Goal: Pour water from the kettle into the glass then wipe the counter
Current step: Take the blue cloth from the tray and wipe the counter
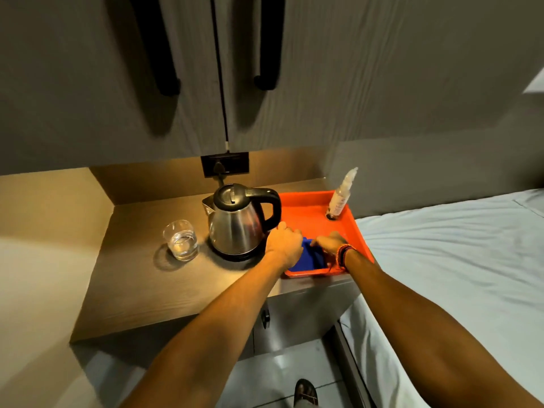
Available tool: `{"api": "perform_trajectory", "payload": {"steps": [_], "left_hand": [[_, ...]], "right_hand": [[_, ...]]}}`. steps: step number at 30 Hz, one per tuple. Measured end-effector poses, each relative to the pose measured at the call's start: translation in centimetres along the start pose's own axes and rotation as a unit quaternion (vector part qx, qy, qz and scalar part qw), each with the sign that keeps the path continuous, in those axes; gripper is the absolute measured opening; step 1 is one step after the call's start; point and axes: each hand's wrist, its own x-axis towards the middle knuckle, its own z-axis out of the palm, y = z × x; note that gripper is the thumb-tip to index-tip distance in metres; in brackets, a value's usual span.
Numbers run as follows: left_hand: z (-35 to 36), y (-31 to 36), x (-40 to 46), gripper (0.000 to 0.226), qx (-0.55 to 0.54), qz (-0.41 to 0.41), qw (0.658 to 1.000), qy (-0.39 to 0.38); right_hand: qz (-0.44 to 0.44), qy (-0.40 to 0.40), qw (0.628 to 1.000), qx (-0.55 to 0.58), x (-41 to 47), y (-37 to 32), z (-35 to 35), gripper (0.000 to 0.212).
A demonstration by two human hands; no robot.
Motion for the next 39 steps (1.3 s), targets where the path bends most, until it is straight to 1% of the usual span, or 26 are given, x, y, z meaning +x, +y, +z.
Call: {"api": "perform_trajectory", "payload": {"steps": [2,3,4,5,6,8,9,11,12,13,14,16,17,18,20,24,26,28,30,32,33,35,36,37,38,39], "left_hand": [[0.5,0.5,0.5,0.036,0.034,-0.024,0.998,-0.039],[0.7,0.6,0.7,0.037,0.039,-0.030,0.997,-0.056],[0.8,0.8,0.9,0.036,0.042,-0.030,0.997,-0.065],[0.8,0.7,1.0,0.034,0.041,-0.026,0.997,-0.063],[0.8,0.5,1.1,0.031,0.034,-0.024,0.998,-0.053],[0.4,0.4,1.1,0.031,-0.018,-0.031,0.999,-0.034],[0.3,0.2,1.0,0.031,-0.060,-0.042,0.997,-0.023],[0.2,-0.4,0.6,0.031,-0.175,-0.068,0.982,0.004],[0.2,-0.7,0.3,0.029,-0.244,-0.075,0.966,0.023],[0.2,-1.1,-0.1,0.027,-0.317,-0.076,0.944,0.047],[0.0,-1.5,-0.7,0.024,-0.390,-0.076,0.915,0.074],[-0.4,-2.2,-2.0,0.022,-0.513,-0.097,0.844,0.125],[-0.6,-2.9,-2.9,0.022,-0.548,-0.114,0.815,0.147],[-0.6,-3.6,-3.7,0.022,-0.567,-0.128,0.797,0.165],[-0.2,-5.3,-5.6,0.020,-0.570,-0.147,0.786,0.188],[2.1,-9.7,-10.5,0.014,-0.543,-0.193,0.790,0.212],[3.3,-12.2,-13.1,0.014,-0.517,-0.224,0.796,0.222],[4.0,-14.5,-15.3,0.019,-0.476,-0.269,0.809,0.216],[4.3,-16.5,-16.8,0.025,-0.434,-0.313,0.825,0.184],[4.2,-18.1,-17.8,0.026,-0.400,-0.350,0.832,0.160],[4.2,-18.7,-18.1,0.026,-0.392,-0.368,0.828,0.161],[3.9,-20.0,-18.4,0.029,-0.390,-0.399,0.809,0.184],[3.6,-20.5,-18.2,0.034,-0.392,-0.406,0.802,0.196],[3.4,-20.9,-17.9,0.042,-0.393,-0.408,0.799,0.204],[3.0,-21.4,-17.3,0.054,-0.392,-0.406,0.800,0.203],[2.7,-21.9,-16.6,0.070,-0.397,-0.404,0.801,0.194]], "right_hand": [[0.002,-0.021,1.000,0.014,0.1,0.2,0.1,0.030],[0.000,-0.028,0.999,0.015,0.1,0.2,0.2,0.030],[-0.002,-0.032,0.999,0.017,0.4,0.3,0.1,0.024],[0.000,-0.040,0.999,0.016,0.4,0.3,0.0,0.019],[0.002,-0.047,0.999,0.021,0.6,0.3,0.0,0.020],[0.006,-0.053,0.997,0.055,1.0,0.5,-0.2,0.038],[0.002,-0.049,0.996,0.076,1.0,0.5,-0.3,0.038],[-0.033,-0.019,0.993,0.109,0.8,0.1,-0.5,0.017],[-0.059,-0.003,0.990,0.128,0.7,-0.3,-0.7,0.006],[-0.086,0.001,0.985,0.151,0.5,-0.9,-1.0,0.007],[-0.117,-0.003,0.977,0.179,0.5,-1.4,-1.1,0.012],[-0.170,-0.027,0.962,0.212,0.4,-2.4,-1.4,0.014],[-0.189,-0.043,0.958,0.210,0.0,-3.0,-0.9,0.015],[-0.204,-0.058,0.955,0.205,-0.5,-3.4,-0.2,0.018],[-0.232,-0.087,0.950,0.188,-2.0,-4.4,2.1,0.019],[-0.282,-0.141,0.942,0.118,-4.5,-4.3,7.9,0.030],[-0.306,-0.149,0.939,0.040,-5.4,-3.7,11.0,0.025],[-0.340,-0.125,0.930,-0.062,-6.3,-3.1,14.0,0.021],[-0.390,-0.106,0.902,-0.152,-7.3,-2.9,16.8,0.024],[-0.417,-0.089,0.871,-0.246,-8.3,-2.9,19.4,0.026],[-0.425,-0.066,0.852,-0.298,-8.7,-2.8,20.5,0.028],[-0.470,0.010,0.793,-0.386,-9.3,-2.5,22.3,0.031],[-0.496,0.030,0.767,-0.406,-9.6,-1.9,22.8,0.033],[-0.517,0.028,0.750,-0.412,-9.9,-1.2,23.3,0.037],[-0.525,0.012,0.743,-0.415,-10.0,-0.3,23.8,0.044],[-0.518,-0.012,0.746,-0.418,-10.0,0.6,24.3,0.055]]}}
